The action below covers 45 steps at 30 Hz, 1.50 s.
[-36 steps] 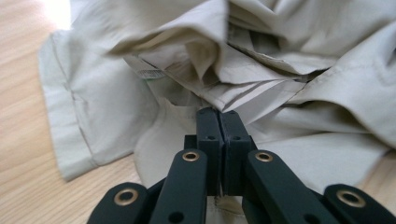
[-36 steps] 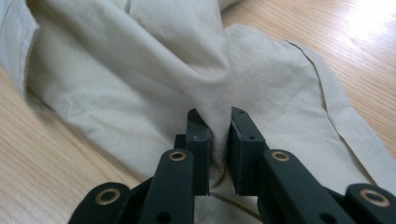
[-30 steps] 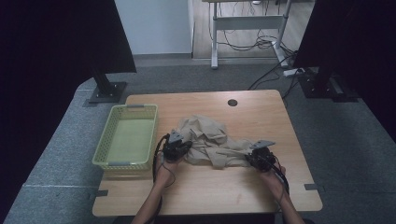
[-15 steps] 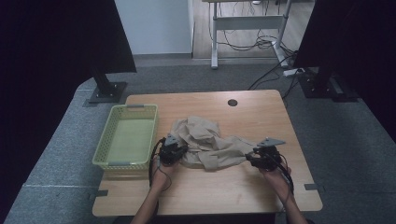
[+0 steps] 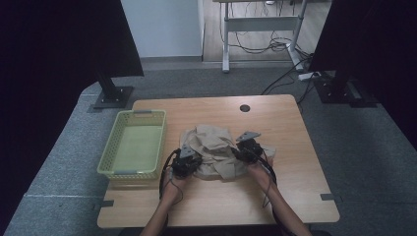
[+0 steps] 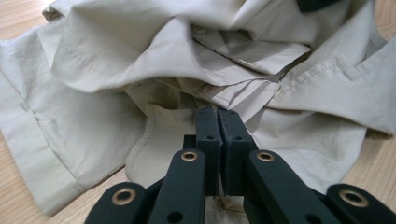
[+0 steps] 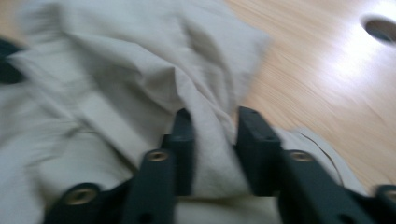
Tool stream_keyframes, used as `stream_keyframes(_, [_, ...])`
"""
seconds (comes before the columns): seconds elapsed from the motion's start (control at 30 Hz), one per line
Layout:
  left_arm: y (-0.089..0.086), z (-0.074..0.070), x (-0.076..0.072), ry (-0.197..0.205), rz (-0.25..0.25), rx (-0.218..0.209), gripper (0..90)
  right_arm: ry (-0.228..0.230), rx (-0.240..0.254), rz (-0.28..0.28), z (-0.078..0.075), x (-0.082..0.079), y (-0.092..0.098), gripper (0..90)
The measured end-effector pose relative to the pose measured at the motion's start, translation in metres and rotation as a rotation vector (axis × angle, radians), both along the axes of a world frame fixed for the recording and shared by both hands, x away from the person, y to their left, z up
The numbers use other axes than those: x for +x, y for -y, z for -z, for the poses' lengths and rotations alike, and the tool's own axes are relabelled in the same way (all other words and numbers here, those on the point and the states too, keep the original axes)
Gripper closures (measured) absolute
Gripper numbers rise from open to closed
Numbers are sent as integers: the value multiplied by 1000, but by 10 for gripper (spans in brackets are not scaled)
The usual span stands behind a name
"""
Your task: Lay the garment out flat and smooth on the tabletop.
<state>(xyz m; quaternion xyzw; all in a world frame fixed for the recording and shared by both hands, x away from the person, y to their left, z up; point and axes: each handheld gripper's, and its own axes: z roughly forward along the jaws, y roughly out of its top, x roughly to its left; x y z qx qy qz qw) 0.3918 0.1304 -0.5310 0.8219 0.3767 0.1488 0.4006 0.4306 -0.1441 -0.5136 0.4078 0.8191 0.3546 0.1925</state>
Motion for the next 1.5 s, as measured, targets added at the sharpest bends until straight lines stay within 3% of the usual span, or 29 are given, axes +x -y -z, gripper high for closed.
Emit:
stream_keyframes(0.13, [-1,1,0,0,-3,-29,877,-42,-7,91,5,-2,29,853])
stream_keyframes(0.2, [-1,1,0,-1,-2,-38,878,-45,-3,96,5,-3,32,853])
stream_keyframes(0.23, [0,0,-1,5,4,-51,879,-56,17,120,7,-9,47,853])
stream_keyframes(0.37, [2,-2,-3,1,15,-63,878,-64,39,150,8,-16,63,853])
stream_keyframes(0.43, [2,0,-2,2,4,-40,878,-67,30,165,9,-18,67,860])
stream_keyframes(0.47, [0,2,-1,-4,-2,-45,877,-73,-38,202,14,-19,76,862])
stream_keyframes(0.6, [-3,5,2,-17,-18,-42,874,-105,-2,207,19,-21,89,821])
stream_keyframes(0.63, [-3,6,3,-18,-21,-36,836,-109,43,190,19,-28,99,649])
stream_keyframes(0.7, [-2,7,3,-20,-27,-33,773,-100,80,155,14,-32,99,502])
stream_keyframes(0.73, [-1,6,2,-23,-21,-38,727,-97,79,130,13,-32,97,446])
stream_keyframes(0.77, [-1,6,2,-23,-21,-38,650,-97,79,130,13,-32,97,446])
stream_keyframes(0.8, [5,4,0,-45,20,-13,544,-58,3,88,13,-36,89,374])
stream_keyframes(0.87, [11,4,-2,-21,18,50,506,-60,-22,73,16,-36,86,357])
stream_keyframes(0.93, [14,8,0,-24,10,91,476,-62,-59,56,23,-39,86,348])
stream_keyframes(1.0, [14,8,0,-24,10,91,467,-62,-79,45,27,-40,86,348])
stream_keyframes(1.03, [14,11,4,6,-3,143,431,-70,-24,41,31,-49,91,355])
stream_keyframes(1.07, [13,11,6,9,-8,148,428,-76,-19,37,31,-52,92,356])
stream_keyframes(1.27, [9,12,15,13,-24,144,417,-85,-1,17,31,-71,92,376])
stream_keyframes(1.3, [7,13,23,12,-36,135,417,-84,1,8,31,-76,91,378])
stream_keyframes(1.33, [6,14,30,9,-51,123,414,-88,0,-16,31,-94,84,378])
stream_keyframes(1.5, [6,16,48,2,-75,106,349,-80,2,-94,32,-118,68,329])
